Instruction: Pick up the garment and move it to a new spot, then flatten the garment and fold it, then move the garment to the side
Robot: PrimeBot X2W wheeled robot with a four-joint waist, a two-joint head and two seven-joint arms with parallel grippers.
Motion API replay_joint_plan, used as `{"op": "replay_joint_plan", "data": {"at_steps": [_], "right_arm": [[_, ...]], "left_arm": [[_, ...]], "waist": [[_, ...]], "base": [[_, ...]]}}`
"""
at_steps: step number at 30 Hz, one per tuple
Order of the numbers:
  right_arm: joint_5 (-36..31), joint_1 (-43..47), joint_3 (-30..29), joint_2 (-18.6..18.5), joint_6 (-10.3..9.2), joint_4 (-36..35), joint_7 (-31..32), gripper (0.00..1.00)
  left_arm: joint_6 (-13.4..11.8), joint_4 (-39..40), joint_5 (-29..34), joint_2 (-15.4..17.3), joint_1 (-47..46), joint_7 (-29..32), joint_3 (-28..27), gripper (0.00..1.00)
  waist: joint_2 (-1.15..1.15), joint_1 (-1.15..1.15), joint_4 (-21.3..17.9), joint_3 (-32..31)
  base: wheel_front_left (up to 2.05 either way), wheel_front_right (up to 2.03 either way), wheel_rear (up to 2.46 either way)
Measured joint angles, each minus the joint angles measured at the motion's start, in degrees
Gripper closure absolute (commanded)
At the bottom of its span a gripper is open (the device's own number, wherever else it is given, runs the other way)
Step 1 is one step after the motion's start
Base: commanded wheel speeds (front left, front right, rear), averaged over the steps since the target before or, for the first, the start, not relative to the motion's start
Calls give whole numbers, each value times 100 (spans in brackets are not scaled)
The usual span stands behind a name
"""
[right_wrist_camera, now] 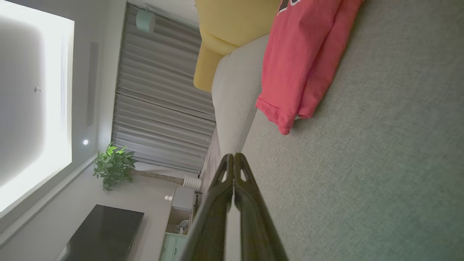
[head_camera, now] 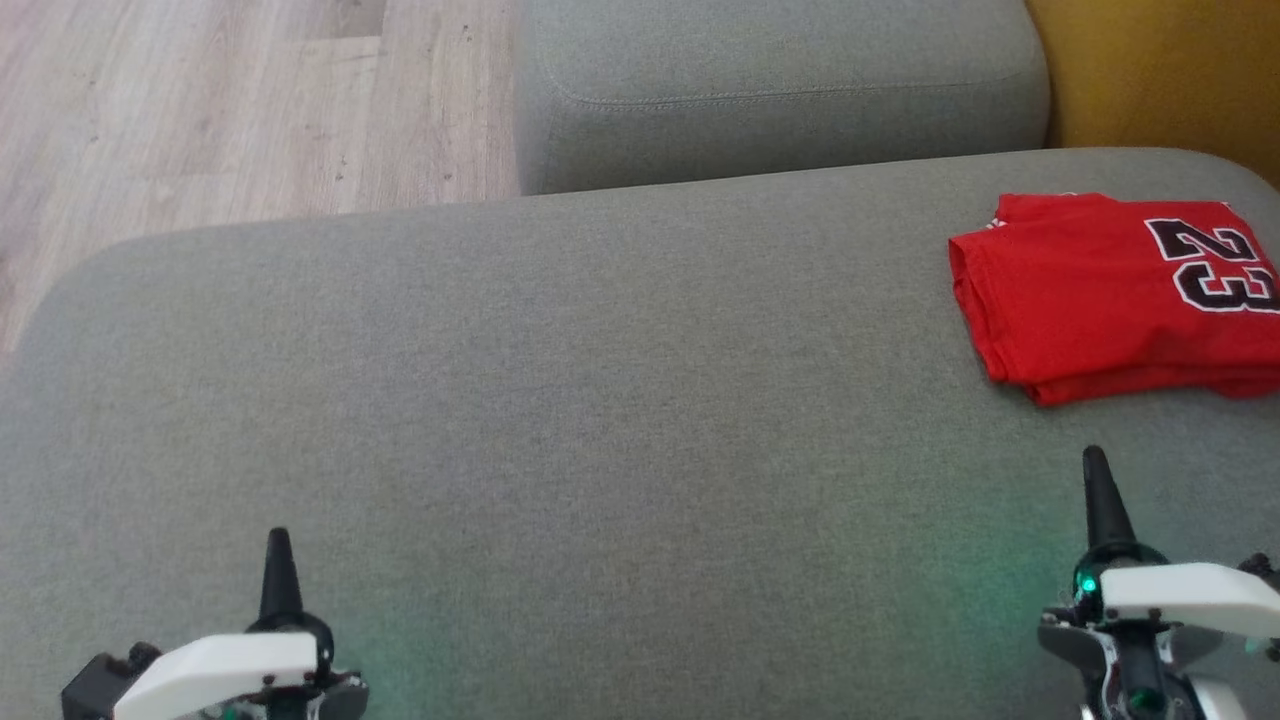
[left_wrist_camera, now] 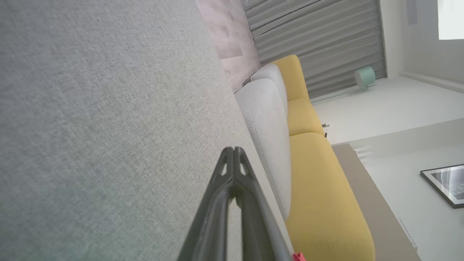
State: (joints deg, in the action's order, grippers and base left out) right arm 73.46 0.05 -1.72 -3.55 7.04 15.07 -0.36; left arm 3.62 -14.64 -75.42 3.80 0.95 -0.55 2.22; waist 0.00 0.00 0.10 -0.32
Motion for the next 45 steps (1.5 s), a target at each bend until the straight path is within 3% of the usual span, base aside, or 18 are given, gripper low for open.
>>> {"op": "replay_joint_plan", "data": {"at_steps": [29,45], "right_arm": [[1992,-311,-364,0,0,58,450,100],[2002,-311,-410,1,0,66,493,100]], "left_arm": [[348,-92,-1833,-5,-380,508,-433,100],[348,-96,-1842,-16,-415,510,-464,100]], "waist": [[0,0,-10,51],[0,0,-10,51]], "base": [[0,0,0],[0,0,0]]}}
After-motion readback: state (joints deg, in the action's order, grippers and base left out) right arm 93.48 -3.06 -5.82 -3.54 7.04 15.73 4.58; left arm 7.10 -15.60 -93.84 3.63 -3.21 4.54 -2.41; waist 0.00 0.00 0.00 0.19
